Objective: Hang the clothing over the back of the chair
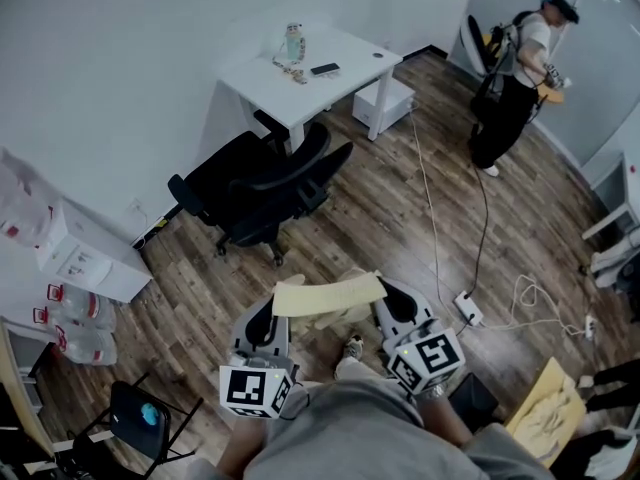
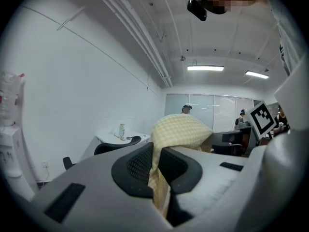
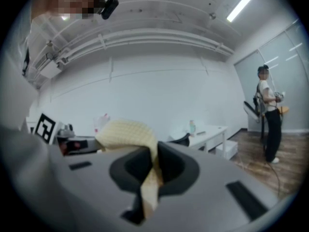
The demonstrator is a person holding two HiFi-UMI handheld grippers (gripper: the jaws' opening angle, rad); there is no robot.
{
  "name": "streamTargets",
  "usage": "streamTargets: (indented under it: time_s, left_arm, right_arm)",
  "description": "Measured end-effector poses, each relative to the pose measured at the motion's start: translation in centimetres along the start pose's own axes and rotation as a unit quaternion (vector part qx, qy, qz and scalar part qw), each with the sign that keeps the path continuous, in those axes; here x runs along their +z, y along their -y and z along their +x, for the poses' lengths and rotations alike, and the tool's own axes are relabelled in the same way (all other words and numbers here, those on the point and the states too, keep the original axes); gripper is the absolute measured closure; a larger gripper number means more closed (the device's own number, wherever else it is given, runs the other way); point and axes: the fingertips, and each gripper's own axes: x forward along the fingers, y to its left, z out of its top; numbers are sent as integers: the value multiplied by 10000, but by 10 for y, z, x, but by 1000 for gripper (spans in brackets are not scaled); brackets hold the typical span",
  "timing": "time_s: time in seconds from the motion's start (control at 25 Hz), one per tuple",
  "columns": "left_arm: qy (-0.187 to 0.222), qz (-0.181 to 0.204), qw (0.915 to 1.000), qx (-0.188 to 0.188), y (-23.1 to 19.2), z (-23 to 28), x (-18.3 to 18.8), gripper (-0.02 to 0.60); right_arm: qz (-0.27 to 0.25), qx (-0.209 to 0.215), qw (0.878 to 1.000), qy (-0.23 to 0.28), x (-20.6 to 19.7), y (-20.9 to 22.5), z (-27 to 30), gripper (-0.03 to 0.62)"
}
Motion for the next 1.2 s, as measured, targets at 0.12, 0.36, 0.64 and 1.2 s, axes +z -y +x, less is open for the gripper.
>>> streamTargets:
  time_s: [0.12,0.36,0.64,1.2]
  left_arm:
    - [48,-5,9999,123,10,18,2,552]
    - [141,-34,9991,405,28,47,3,552]
    - [104,-40,9983,577,41,66,-1,552]
    - [92,-85,9985,542,35,100,-3,552]
  right_arm:
    - [-45,137,9999,-2,6,22,5,553]
    - [-119,450,9989,-12,14,57,13,553]
    - [-171,657,9977,-32,19,83,21,553]
    - [-194,707,9973,-68,26,108,50,553]
